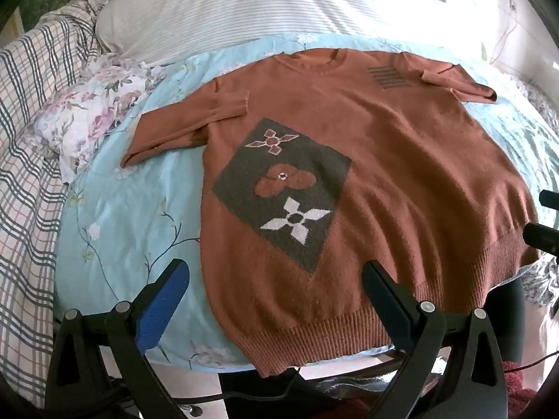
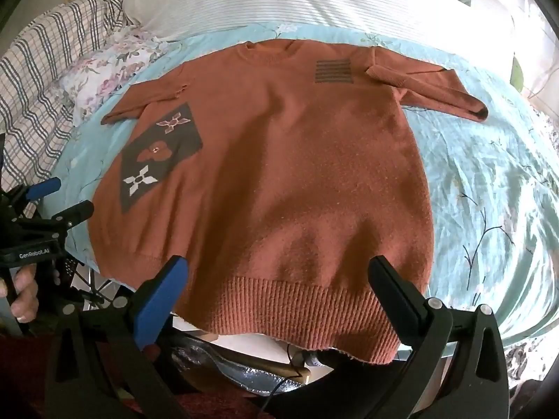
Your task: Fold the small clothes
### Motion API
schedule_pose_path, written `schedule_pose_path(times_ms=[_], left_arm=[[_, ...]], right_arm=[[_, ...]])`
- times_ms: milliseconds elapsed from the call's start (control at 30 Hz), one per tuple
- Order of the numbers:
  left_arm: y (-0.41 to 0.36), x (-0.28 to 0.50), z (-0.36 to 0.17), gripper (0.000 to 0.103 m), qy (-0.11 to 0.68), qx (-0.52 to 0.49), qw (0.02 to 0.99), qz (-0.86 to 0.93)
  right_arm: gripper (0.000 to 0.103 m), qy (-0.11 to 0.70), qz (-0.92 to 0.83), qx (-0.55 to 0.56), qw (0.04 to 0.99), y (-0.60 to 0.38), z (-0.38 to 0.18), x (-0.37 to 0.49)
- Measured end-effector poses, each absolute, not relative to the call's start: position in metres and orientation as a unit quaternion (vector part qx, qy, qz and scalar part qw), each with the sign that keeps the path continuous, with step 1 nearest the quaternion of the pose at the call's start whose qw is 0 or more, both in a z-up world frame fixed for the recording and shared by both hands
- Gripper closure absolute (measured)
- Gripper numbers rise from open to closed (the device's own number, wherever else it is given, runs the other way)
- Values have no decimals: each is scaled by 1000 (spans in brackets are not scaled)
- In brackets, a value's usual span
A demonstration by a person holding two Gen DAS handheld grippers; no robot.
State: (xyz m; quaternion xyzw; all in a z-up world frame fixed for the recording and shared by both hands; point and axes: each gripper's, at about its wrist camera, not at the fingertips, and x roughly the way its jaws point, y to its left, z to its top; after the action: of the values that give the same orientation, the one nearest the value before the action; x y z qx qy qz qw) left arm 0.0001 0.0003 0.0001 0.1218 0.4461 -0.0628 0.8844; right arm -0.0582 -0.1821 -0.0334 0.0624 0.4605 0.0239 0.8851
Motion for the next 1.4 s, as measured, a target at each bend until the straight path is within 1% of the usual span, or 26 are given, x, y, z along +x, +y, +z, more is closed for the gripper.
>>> schedule_pose_path(times_ms=[933,1400], left_arm=[[-2,0,-3,4,449,120,883,-64],[-4,6,-4,4,444,121,886,-64]], right_arm=[[1,456,29,54,888,-176,-32,-57],[1,471,38,59,880,-178,-32,-51]])
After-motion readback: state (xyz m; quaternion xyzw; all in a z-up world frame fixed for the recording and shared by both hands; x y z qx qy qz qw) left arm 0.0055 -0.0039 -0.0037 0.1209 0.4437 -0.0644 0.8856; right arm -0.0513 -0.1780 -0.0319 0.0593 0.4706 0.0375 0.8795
